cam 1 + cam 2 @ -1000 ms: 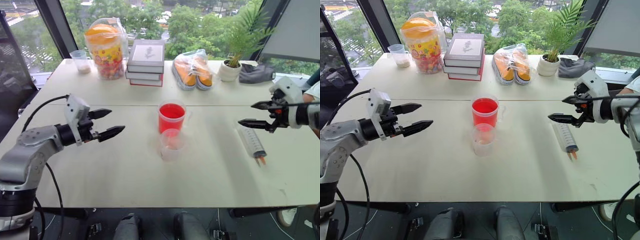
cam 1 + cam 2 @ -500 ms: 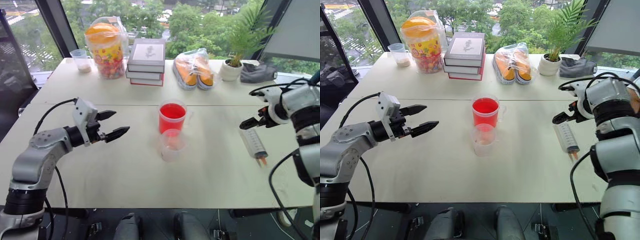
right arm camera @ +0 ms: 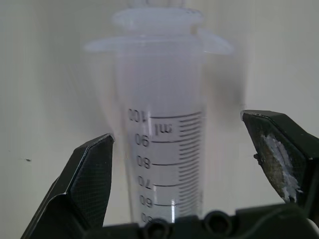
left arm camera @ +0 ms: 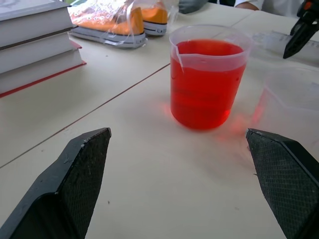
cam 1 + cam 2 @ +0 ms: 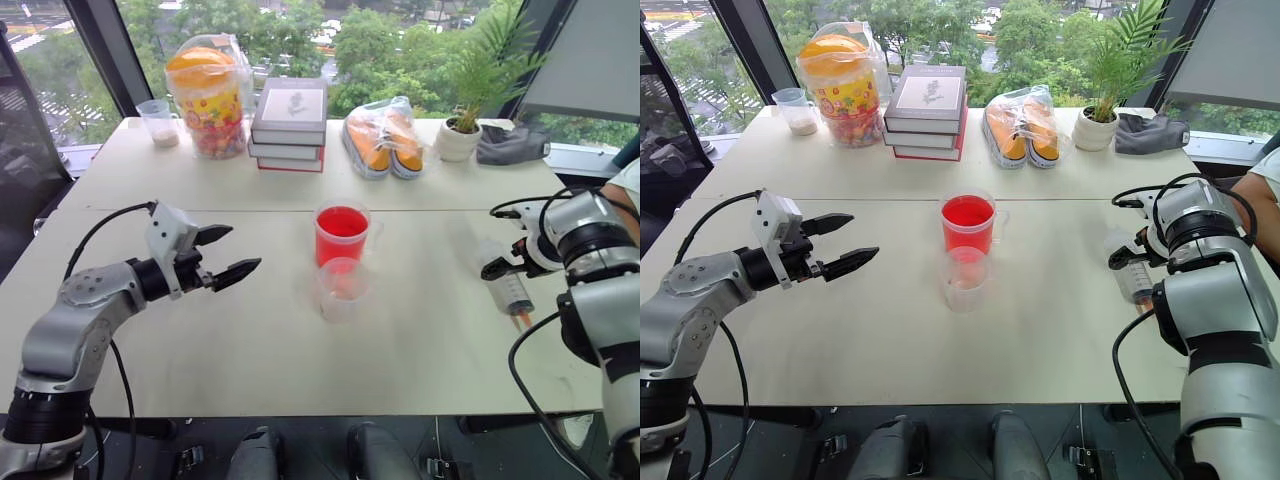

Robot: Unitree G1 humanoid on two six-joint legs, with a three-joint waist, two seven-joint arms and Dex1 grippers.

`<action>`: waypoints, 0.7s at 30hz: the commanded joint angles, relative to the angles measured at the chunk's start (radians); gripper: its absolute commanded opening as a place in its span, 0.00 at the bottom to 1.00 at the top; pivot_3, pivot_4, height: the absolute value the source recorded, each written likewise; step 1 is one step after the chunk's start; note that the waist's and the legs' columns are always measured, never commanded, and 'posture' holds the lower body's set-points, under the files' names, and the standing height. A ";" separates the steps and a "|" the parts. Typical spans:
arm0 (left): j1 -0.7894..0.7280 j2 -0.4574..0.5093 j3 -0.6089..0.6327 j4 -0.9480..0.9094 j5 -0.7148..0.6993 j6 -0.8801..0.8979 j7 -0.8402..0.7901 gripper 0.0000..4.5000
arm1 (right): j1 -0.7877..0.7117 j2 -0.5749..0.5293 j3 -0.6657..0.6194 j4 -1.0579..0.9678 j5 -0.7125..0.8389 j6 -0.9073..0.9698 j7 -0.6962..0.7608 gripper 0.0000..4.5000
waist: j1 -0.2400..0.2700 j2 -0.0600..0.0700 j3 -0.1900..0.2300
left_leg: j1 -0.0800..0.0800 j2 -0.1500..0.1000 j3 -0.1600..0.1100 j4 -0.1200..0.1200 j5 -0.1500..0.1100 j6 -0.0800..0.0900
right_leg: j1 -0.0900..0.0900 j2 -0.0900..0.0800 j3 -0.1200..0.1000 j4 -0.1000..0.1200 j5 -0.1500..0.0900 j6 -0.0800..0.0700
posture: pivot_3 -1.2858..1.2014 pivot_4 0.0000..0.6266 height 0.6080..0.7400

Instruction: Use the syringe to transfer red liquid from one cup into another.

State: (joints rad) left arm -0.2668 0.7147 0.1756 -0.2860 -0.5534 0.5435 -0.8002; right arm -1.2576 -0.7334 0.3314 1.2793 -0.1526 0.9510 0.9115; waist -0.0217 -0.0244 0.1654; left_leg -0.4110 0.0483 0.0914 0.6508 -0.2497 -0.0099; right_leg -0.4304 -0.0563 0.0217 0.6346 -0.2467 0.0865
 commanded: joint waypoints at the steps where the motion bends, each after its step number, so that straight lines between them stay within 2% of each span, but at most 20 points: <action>1: -0.001 0.014 0.029 -0.035 -0.008 0.004 0.008 0.99 | -0.044 0.008 -0.039 0.004 -0.005 -0.006 -0.019 1.00 | 0.001 0.000 0.000 | 0.000 0.000 0.000 0.000 0.000 0.000 | 0.000 0.000 0.000 0.000 0.000 0.000 | 0.52 0.24 1.00; 3: 0.000 0.015 0.030 -0.038 -0.008 0.006 0.010 0.99 | -0.041 0.019 -0.052 0.009 -0.009 -0.006 -0.031 1.00 | 0.001 0.000 0.000 | 0.000 0.000 0.000 0.000 0.000 0.000 | 0.000 0.000 0.000 0.000 0.000 0.000 | 0.52 0.24 1.00; 5: 0.001 0.016 0.032 -0.042 -0.008 0.008 0.011 1.00 | -0.037 0.026 -0.061 0.013 -0.012 -0.003 -0.038 0.79 | 0.001 0.000 0.000 | 0.000 0.000 0.000 0.000 0.000 0.000 | 0.000 0.000 0.000 0.000 0.000 0.000 | 0.52 0.24 1.00; 6: 0.001 0.016 0.033 -0.042 -0.007 0.009 0.012 1.00 | -0.036 0.029 -0.064 0.014 -0.014 -0.002 -0.040 0.72 | 0.001 0.000 0.000 | 0.000 0.000 0.000 0.000 0.000 0.000 | 0.000 0.000 0.000 0.000 0.000 0.000 | 0.52 0.24 1.00; 9: 0.002 0.018 0.036 -0.044 -0.003 0.008 0.014 1.00 | -0.033 0.038 -0.067 0.014 -0.020 0.003 -0.034 0.39 | 0.001 0.000 0.000 | 0.000 0.000 0.000 0.000 0.000 0.000 | 0.000 0.000 0.000 0.000 0.000 0.000 | 0.52 0.24 1.00; 10: 0.002 0.019 0.036 -0.043 -0.002 0.007 0.014 1.00 | -0.033 0.041 -0.067 0.013 -0.023 0.006 -0.032 0.33 | 0.002 0.000 0.000 | 0.000 0.000 0.000 0.000 0.000 0.000 | 0.000 0.000 0.000 0.000 0.000 0.000 | 0.52 0.24 1.00; 18: -0.011 0.023 0.036 -0.034 0.001 0.002 0.015 1.00 | -0.079 0.033 -0.126 -0.021 0.004 0.030 -0.027 0.33 | 0.001 0.000 0.000 | 0.000 0.000 0.000 0.000 0.000 0.000 | 0.000 0.000 0.000 0.000 0.000 0.000 | 0.52 0.24 1.00; 21: -0.019 0.033 0.046 -0.026 -0.003 0.003 0.012 1.00 | -0.160 0.019 -0.282 -0.137 0.110 -0.045 -0.096 0.33 | -0.003 0.002 0.002 | 0.000 0.000 0.000 0.000 0.000 0.000 | 0.000 0.000 0.000 0.000 0.000 0.000 | 0.52 0.24 1.00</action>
State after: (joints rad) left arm -0.2687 0.7324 0.1825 -0.2943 -0.5527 0.5604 -0.7857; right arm -1.3167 -0.6890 0.1315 1.2589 -0.1074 0.9621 0.8431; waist -0.0247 -0.0219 0.1669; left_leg -0.4110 0.0483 0.0915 0.6507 -0.2497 -0.0100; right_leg -0.4303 -0.0562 0.0221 0.6345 -0.2466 0.0868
